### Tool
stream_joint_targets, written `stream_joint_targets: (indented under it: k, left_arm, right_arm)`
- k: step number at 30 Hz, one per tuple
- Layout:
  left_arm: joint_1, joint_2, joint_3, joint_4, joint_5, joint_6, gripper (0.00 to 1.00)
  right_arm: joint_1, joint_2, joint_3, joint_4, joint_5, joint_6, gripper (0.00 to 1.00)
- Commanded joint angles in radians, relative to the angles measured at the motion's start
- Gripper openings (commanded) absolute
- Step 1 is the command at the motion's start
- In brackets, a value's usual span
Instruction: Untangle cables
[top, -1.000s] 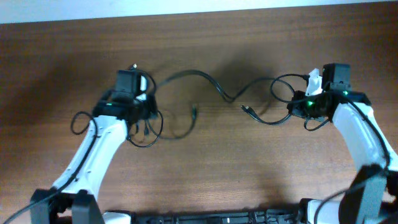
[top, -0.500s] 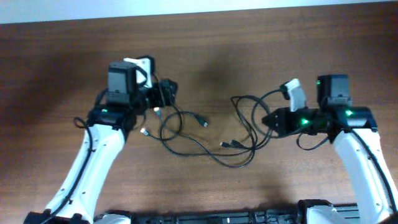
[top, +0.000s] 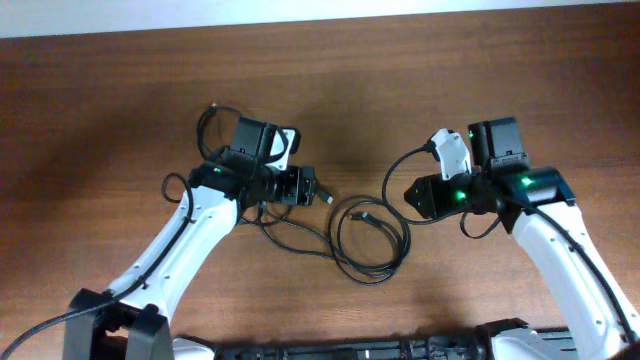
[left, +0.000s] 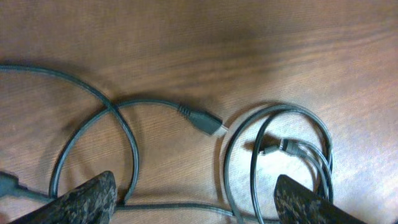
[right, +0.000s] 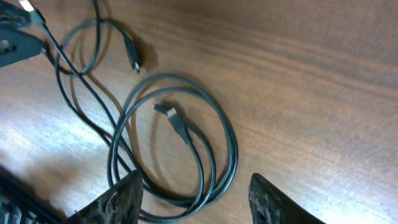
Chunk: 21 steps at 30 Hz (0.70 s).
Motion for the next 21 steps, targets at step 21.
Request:
stream_joint_targets:
  k: [21]
  left_arm:
    - [0.294,0.010,0.006,-0.189,-0.250,-0.173,0.82]
  right_arm:
    - [0.424,0.486,0.002,0.285,-0.075,0.417,0.49]
